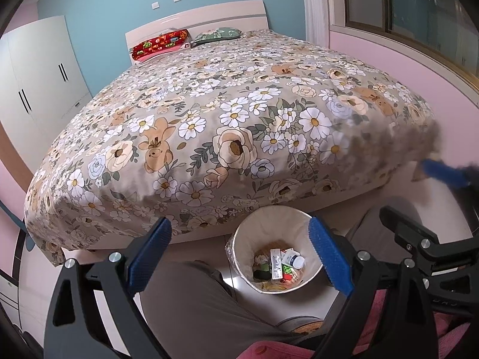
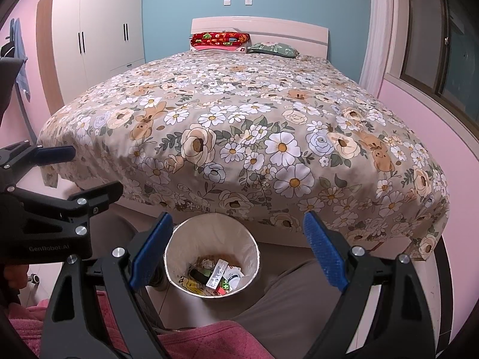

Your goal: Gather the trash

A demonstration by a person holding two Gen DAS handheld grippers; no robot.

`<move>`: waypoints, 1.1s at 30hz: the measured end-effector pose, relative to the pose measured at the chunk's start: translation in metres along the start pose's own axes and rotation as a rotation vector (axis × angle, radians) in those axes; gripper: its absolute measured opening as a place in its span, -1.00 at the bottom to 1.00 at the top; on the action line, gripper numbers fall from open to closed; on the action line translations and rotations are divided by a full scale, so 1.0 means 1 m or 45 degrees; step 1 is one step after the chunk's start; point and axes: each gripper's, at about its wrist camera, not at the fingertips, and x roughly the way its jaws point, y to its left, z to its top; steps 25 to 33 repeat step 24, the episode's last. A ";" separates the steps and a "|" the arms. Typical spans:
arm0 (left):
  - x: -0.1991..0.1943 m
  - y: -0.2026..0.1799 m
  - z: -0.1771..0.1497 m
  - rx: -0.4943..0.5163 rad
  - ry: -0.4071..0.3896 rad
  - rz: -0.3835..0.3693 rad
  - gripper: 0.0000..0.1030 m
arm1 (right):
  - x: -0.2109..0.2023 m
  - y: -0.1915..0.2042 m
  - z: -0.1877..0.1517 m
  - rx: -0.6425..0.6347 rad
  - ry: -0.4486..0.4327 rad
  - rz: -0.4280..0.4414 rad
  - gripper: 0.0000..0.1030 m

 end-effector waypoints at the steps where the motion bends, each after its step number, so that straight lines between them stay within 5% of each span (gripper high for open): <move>1: 0.000 -0.001 0.000 0.003 0.002 -0.005 0.83 | 0.000 0.000 0.000 0.002 0.004 0.003 0.70; 33: 0.002 0.007 -0.001 -0.065 0.027 -0.005 0.83 | 0.003 -0.003 -0.002 0.012 0.016 0.007 0.70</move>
